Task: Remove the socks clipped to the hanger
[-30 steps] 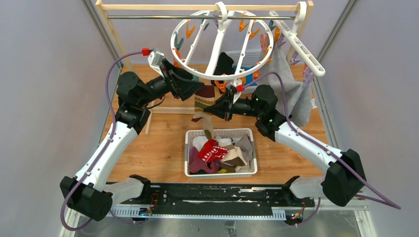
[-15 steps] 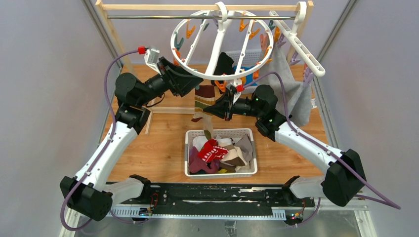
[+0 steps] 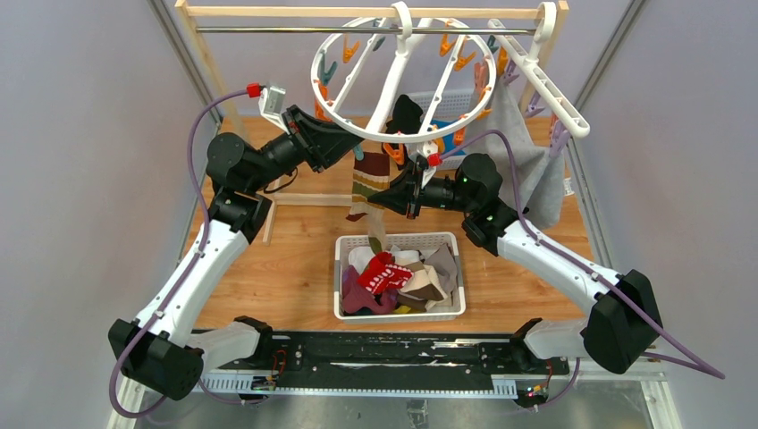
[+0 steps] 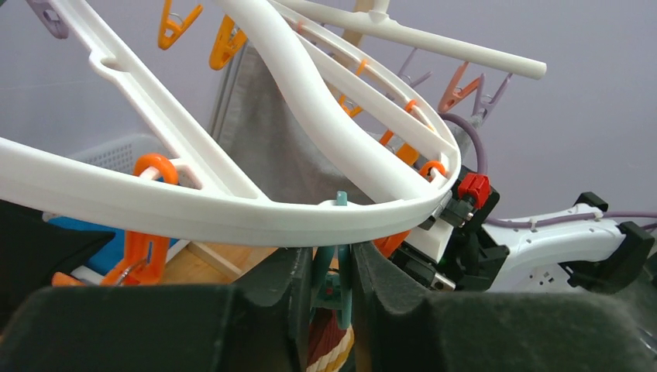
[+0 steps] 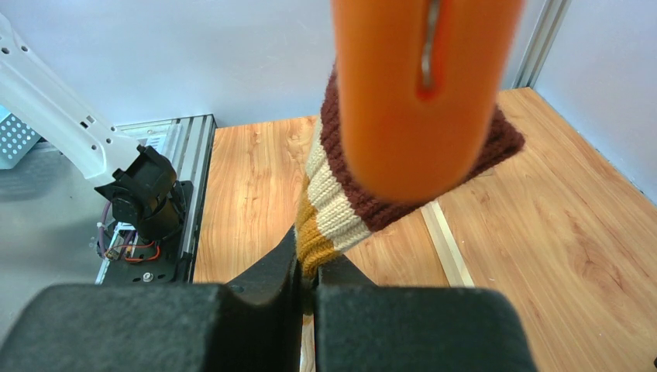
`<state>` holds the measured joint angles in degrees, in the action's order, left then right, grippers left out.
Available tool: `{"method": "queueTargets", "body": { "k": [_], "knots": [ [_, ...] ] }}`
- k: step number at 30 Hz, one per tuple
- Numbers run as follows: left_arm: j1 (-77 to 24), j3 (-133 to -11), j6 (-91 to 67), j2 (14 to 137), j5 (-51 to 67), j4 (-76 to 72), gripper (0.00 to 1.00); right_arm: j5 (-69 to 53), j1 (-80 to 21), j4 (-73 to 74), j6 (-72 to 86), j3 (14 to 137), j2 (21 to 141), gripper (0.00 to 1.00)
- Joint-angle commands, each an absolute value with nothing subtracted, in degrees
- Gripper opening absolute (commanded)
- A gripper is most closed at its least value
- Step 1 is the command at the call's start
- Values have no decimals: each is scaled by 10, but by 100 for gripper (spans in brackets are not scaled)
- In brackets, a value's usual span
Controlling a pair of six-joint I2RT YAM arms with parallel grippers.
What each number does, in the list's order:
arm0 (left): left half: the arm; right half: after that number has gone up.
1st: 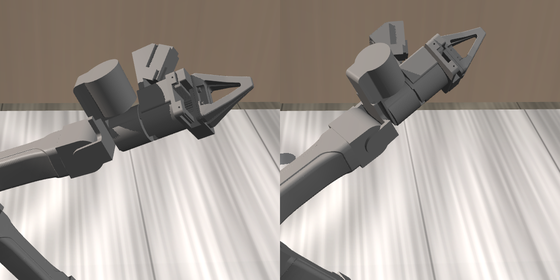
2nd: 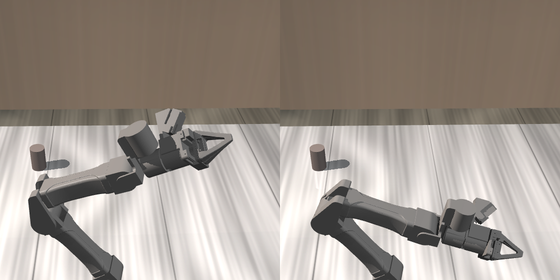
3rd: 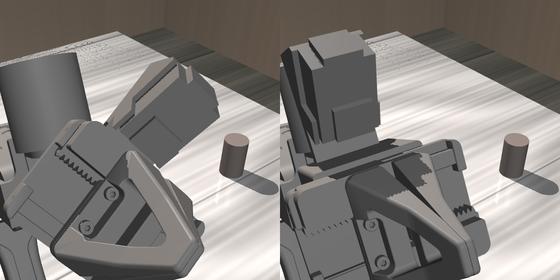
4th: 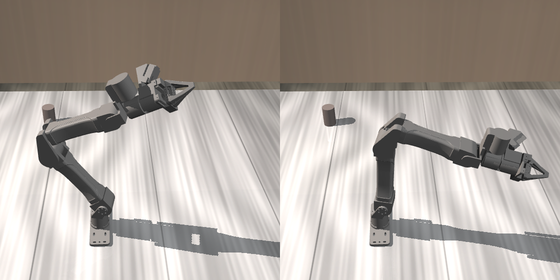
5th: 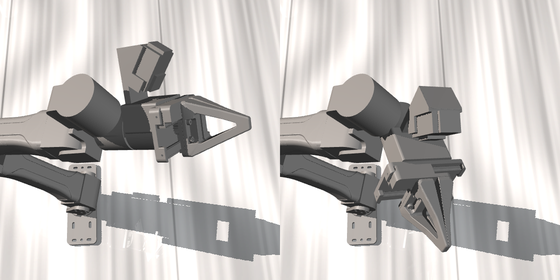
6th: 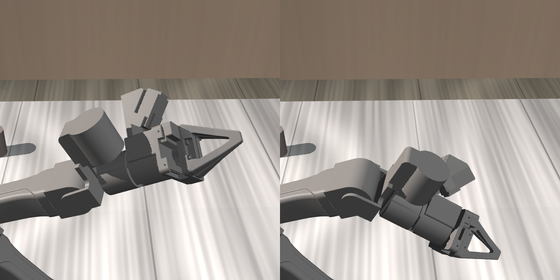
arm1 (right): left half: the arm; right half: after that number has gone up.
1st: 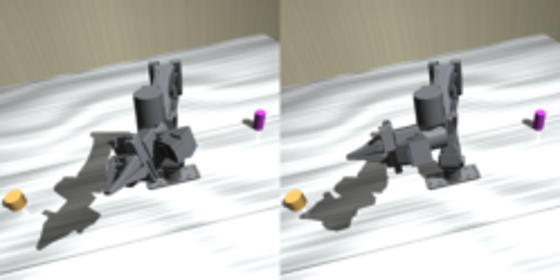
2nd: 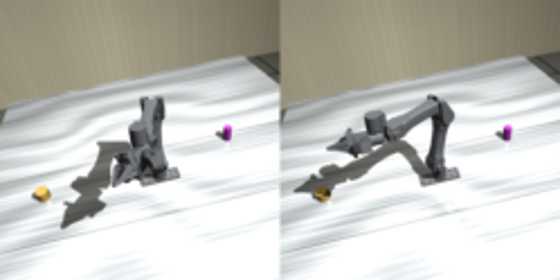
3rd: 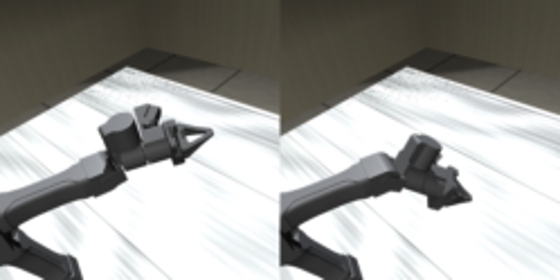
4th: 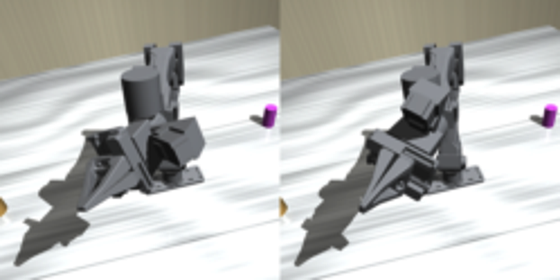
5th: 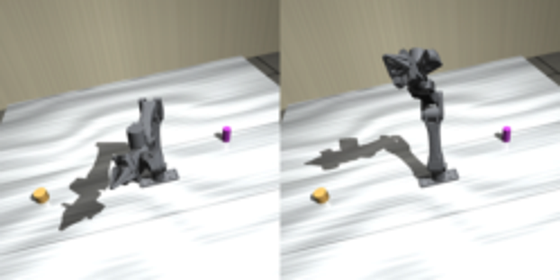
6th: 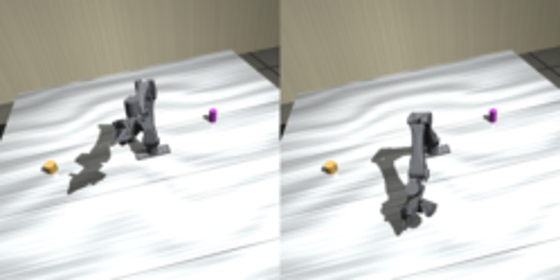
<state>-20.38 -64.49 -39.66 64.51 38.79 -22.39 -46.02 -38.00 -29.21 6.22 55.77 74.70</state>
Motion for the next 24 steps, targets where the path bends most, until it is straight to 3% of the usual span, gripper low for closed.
{"method": "queueTargets", "body": {
  "k": [1,5,13,19,24],
  "knots": [
    [-207,-646,-400,639,382,-251,17,-466,-373,-302,57,565,747,0],
    [-206,-642,-402,633,381,-253,10,-464,-373,-302,48,554,741,0],
    [-205,-638,-402,629,379,-254,13,-448,-367,-259,-26,523,689,0],
    [-196,-630,-398,624,375,-254,31,-471,-350,-188,-84,520,623,0],
    [-186,-613,-364,610,393,-254,56,-509,-348,-80,-162,524,570,0]
  ]
}}
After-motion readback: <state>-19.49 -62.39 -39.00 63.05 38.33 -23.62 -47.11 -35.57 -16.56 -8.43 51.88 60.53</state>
